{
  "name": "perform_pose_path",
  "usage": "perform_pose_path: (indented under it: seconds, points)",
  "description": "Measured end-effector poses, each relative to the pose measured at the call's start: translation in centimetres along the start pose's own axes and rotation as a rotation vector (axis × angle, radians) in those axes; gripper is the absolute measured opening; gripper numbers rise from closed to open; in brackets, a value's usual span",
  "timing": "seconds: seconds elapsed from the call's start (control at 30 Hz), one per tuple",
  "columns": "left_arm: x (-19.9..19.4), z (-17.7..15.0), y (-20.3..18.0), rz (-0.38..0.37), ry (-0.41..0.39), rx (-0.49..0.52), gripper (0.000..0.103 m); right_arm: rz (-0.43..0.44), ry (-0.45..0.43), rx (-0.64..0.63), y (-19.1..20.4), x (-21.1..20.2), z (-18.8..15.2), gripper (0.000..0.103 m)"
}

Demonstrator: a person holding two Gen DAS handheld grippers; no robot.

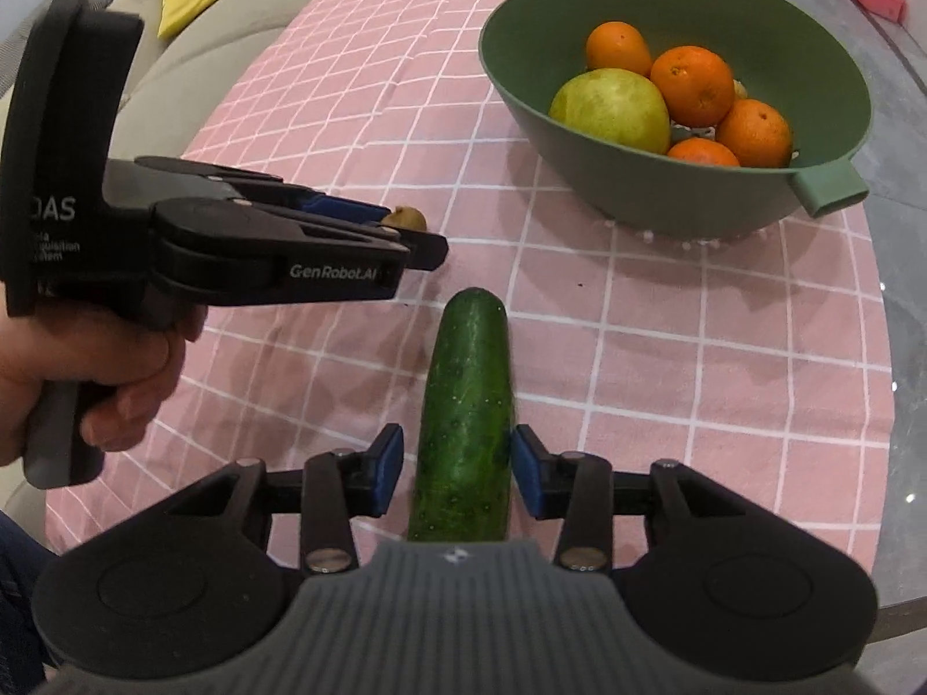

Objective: Organize fruits
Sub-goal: 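Grasp the brown kiwi with the left tool while the right tool grasps the cucumber, then carry the kiwi and cucumber over the colander with both tools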

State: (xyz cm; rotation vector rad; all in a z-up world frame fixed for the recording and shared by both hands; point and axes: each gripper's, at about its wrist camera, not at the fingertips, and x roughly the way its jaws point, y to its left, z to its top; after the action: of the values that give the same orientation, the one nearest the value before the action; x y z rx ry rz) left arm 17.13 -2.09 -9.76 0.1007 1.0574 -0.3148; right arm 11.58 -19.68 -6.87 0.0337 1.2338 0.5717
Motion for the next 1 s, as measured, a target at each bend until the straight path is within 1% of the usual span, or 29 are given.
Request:
perform_pose_path:
  seconds: [0.07, 0.13, 0.23, 0.33, 0.47, 0.5, 0.53, 0.73, 0.8, 1.0]
  points:
    - [0.1, -0.1, 0.0, 0.0, 0.007, 0.001, 0.038, 0.001, 0.021, 0.011, -0.2, 0.3, 0.0, 0.038]
    - [0.2, -0.2, 0.1, 0.001, 0.009, 0.002, 0.037, -0.002, 0.035, 0.01, -0.3, 0.5, -0.2, 0.039]
    - [0.1, -0.2, 0.2, -0.001, 0.007, -0.002, 0.034, -0.004, 0.038, -0.002, 0.0, 0.7, -0.2, 0.038]
    - [0.1, -0.1, 0.2, -0.001, 0.006, -0.007, 0.033, 0.002, 0.042, -0.004, 0.0, 1.0, -0.2, 0.038]
    - [0.2, 0.0, 0.1, 0.0, 0.002, -0.005, 0.032, 0.027, 0.055, 0.025, -0.3, 1.3, -0.2, 0.038]
    - [0.1, 0.1, 0.1, 0.0, 0.0, -0.005, 0.031, 0.035, 0.057, 0.03, -0.4, 1.4, -0.1, 0.035]
    - [0.1, 0.1, 0.1, -0.001, -0.003, -0.007, 0.029, 0.041, 0.059, 0.034, -0.4, 1.5, -0.1, 0.035]
    - [-1.0, 0.1, 0.1, -0.008, -0.02, -0.006, 0.029, 0.039, 0.074, 0.045, -0.4, 1.4, 0.1, 0.034]
    - [-1.8, 0.1, 0.2, -0.011, -0.032, -0.007, 0.029, 0.033, 0.064, 0.037, -0.3, 0.9, 0.4, 0.034]
    - [-4.9, 1.0, 0.4, 0.0, -0.072, 0.0, 0.029, 0.068, 0.002, 0.062, -0.5, -1.5, 1.8, 0.034]
